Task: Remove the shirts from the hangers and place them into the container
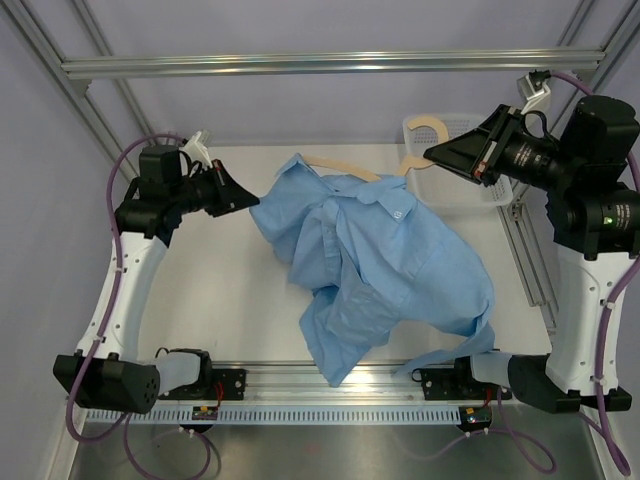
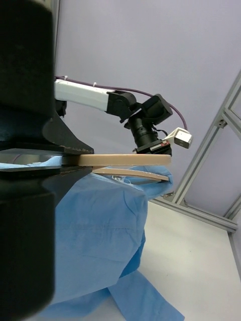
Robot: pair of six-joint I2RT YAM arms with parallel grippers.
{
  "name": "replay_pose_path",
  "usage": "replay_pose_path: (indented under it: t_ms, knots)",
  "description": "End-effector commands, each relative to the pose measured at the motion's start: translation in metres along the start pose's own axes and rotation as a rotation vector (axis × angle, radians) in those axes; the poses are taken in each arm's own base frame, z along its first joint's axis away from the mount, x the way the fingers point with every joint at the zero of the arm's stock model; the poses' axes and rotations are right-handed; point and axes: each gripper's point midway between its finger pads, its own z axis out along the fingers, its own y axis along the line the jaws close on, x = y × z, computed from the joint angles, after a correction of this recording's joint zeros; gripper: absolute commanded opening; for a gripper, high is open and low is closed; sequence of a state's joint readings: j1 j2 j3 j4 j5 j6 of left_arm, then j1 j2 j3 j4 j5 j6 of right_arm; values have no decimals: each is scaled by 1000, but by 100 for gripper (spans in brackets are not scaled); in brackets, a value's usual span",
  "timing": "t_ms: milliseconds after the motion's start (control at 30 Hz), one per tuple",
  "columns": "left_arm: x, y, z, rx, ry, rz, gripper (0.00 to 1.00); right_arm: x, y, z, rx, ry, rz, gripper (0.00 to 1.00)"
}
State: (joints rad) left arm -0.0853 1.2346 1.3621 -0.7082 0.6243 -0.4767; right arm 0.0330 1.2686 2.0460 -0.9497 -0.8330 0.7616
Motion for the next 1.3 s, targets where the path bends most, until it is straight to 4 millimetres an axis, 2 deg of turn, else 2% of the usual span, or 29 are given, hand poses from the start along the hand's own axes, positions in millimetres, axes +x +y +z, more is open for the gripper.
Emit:
replay_pose_path:
  t_ms: [0,67,100,133,167,200,233,267,300,333,400,433,467,500,700,767,800,833,867,900,933,967,1000,1033,1067,1133,1167,1267]
  knots:
    - [9,75,-11,-306,-39,-4,0,-29,49,-28,-78,-204,-166,0]
    - [11,45,-7,-138,-32,6,0,-32,47,-31,-63,-246,-188,0]
    - [20,36,-4,-58,-21,-2,0,-30,38,-27,-51,-236,-175,0]
    - [16,-1,-9,126,-47,65,0,-28,35,-25,-54,-223,-179,0]
    - [22,-15,-8,185,-31,79,0,-26,29,-23,-41,-214,-176,0]
    - [36,-38,-3,257,12,115,0,-25,19,-19,-16,-206,-169,0]
    - [44,-64,-6,412,15,177,0,-25,11,-19,18,-211,-180,0]
    - [51,-80,-10,497,44,115,0,-25,5,-19,45,-212,-182,0]
    - [49,-110,-18,638,6,206,0,-27,-1,-19,71,-214,-205,0]
    - [62,-119,-24,701,40,203,0,-30,-13,-21,136,-236,-196,0]
    - [72,-132,-29,737,73,198,0,-39,-14,-28,187,-290,-232,0]
    - [69,-132,-28,702,58,196,0,-45,-19,-32,228,-324,-230,0]
    - [73,-127,-24,672,55,238,0,-48,-20,-33,239,-338,-231,0]
    - [82,-119,-21,627,98,205,0,-53,-20,-33,247,-354,-231,0]
    - [110,-88,-10,522,114,160,0,-75,-5,-28,211,-403,-250,0]
    - [116,-77,-6,480,114,156,0,-80,-5,-28,225,-411,-252,0]
    - [122,-68,-5,433,132,136,0,-86,-2,-29,230,-425,-275,0]
    - [119,-58,-1,371,108,133,0,-89,-6,-30,258,-428,-277,0]
    - [118,-50,1,326,94,139,0,-93,6,-39,252,-457,-309,0]
    - [121,-38,1,255,106,112,0,-97,-1,-36,283,-447,-322,0]
    - [116,-20,6,156,85,89,0,-97,-10,-40,337,-451,-310,0]
    - [112,-4,8,102,80,59,0,-99,-3,-47,341,-475,-331,0]
    - [118,9,8,51,111,19,0,-100,-6,-49,364,-480,-337,0]
    - [116,20,10,12,114,-3,0,-101,-8,-53,384,-498,-337,0]
    - [112,29,9,-7,104,-8,0,-99,-17,-49,399,-481,-323,0]
    - [107,30,8,-23,96,10,0,-94,-16,-53,395,-484,-322,0]
    - [106,33,8,-30,99,29,0,-92,-26,-50,417,-474,-305,0]
    - [114,37,10,-42,136,9,0,-96,-18,-66,438,-548,-314,0]
